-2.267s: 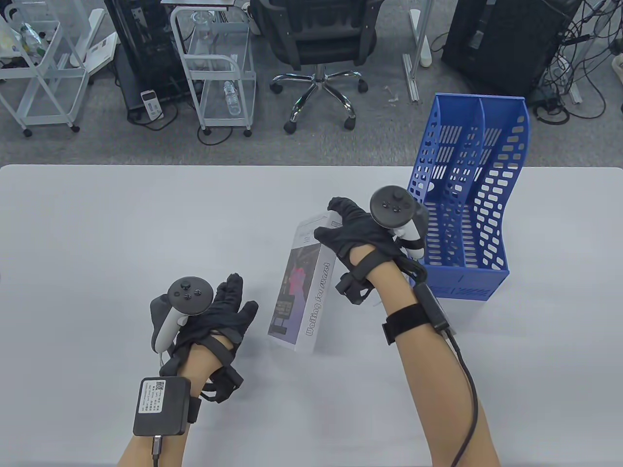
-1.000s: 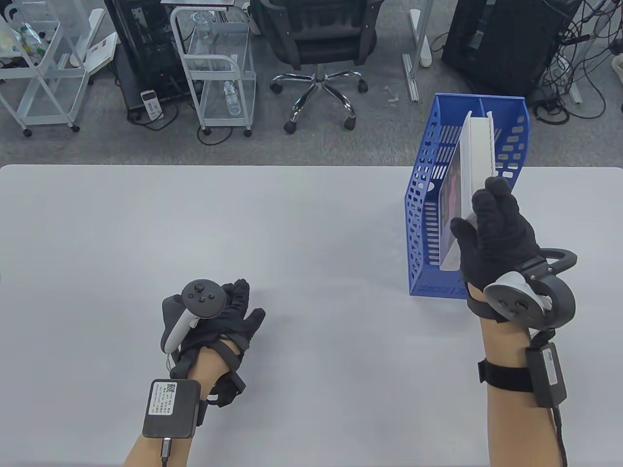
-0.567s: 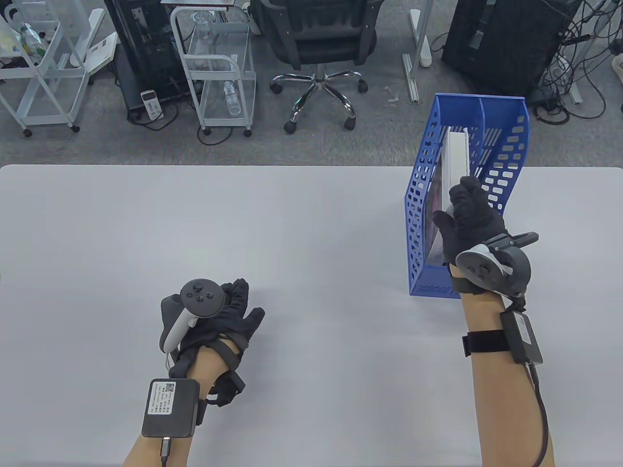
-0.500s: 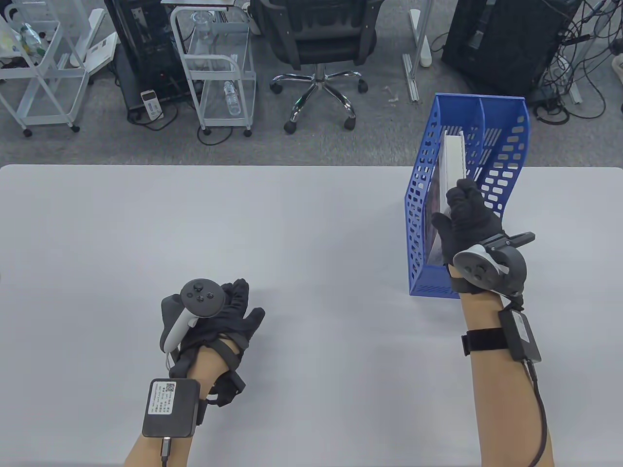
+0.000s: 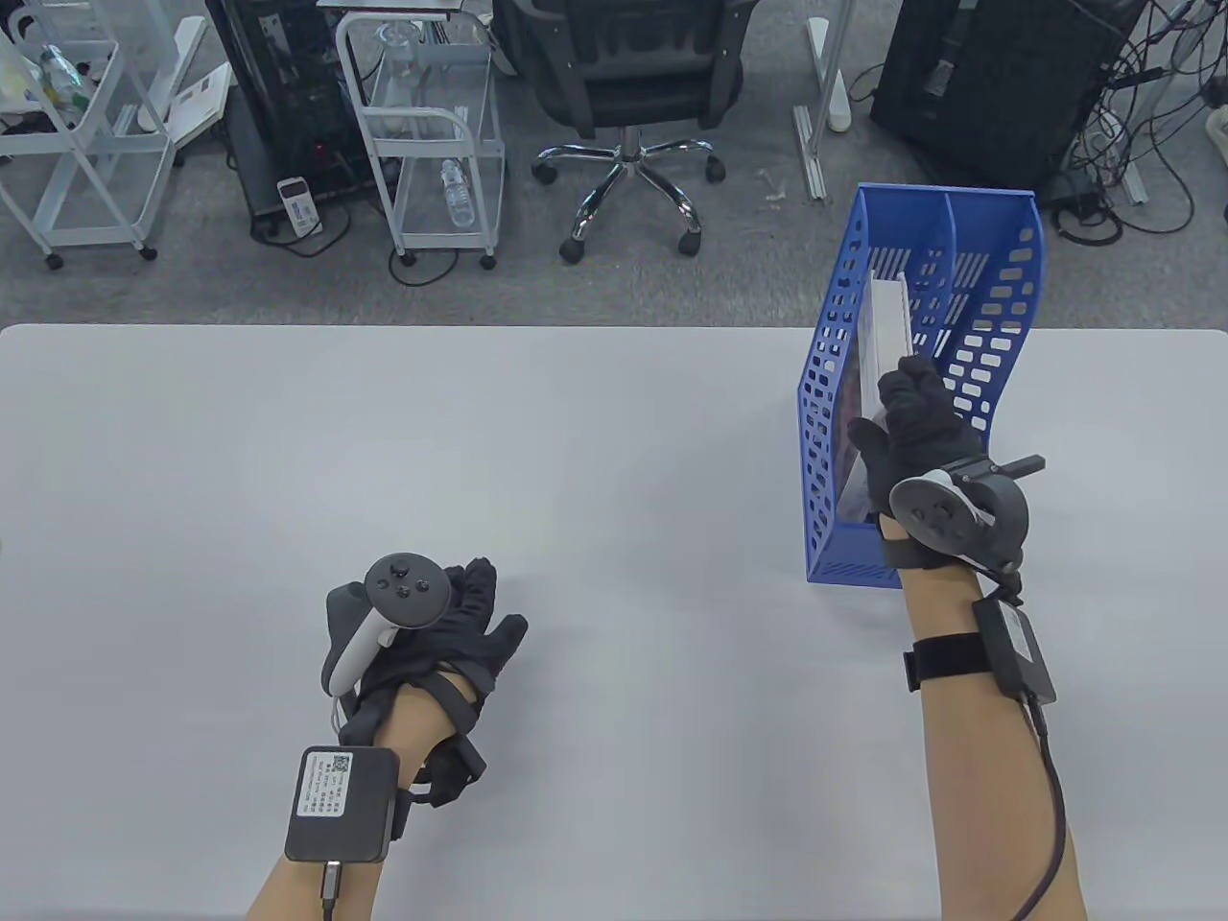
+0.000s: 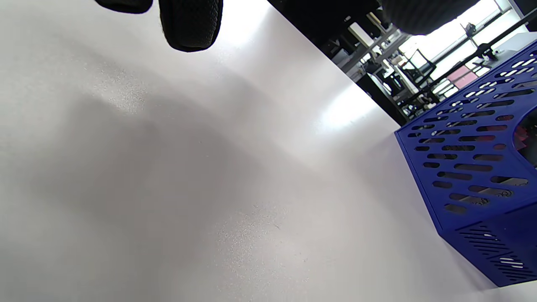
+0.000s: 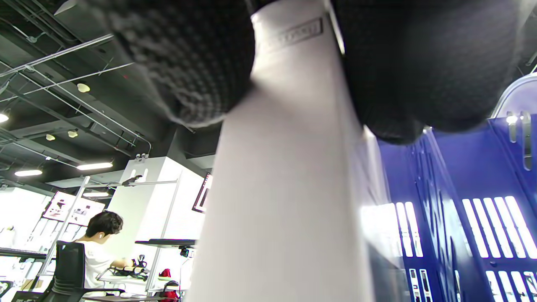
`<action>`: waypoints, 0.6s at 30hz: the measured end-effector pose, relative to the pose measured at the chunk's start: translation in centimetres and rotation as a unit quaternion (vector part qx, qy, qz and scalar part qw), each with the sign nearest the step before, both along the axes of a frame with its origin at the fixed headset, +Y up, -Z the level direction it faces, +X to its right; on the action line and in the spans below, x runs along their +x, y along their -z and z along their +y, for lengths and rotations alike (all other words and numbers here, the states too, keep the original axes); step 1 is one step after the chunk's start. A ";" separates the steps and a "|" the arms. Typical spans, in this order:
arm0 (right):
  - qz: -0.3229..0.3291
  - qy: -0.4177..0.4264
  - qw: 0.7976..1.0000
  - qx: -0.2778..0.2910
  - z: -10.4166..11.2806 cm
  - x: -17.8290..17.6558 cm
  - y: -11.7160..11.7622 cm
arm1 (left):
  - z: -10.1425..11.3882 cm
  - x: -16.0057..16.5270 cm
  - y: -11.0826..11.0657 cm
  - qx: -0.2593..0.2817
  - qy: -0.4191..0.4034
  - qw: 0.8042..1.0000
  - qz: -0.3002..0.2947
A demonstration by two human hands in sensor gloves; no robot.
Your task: Insert the book into the document holder
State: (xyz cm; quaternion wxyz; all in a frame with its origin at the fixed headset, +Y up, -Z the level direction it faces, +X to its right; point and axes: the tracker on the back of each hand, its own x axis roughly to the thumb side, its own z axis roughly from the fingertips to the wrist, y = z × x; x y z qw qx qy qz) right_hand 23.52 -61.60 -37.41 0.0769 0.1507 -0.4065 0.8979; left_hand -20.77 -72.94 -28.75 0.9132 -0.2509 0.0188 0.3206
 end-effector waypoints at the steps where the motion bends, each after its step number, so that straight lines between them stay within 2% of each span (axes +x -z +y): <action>1: -0.002 -0.001 1.000 -0.002 0.0 0.0 0.1 | 0.0 0.0 0.0 0.000 0.000 1.000 0.000; 13: -0.009 -0.005 1.000 -0.023 -0.5 0.2 0.5 | 0.0 0.0 0.0 -0.009 0.002 1.000 0.000; 18: 0.005 0.010 1.000 -0.013 0.3 0.0 -0.7 | 0.3 0.1 0.1 -0.001 -0.004 1.000 -0.005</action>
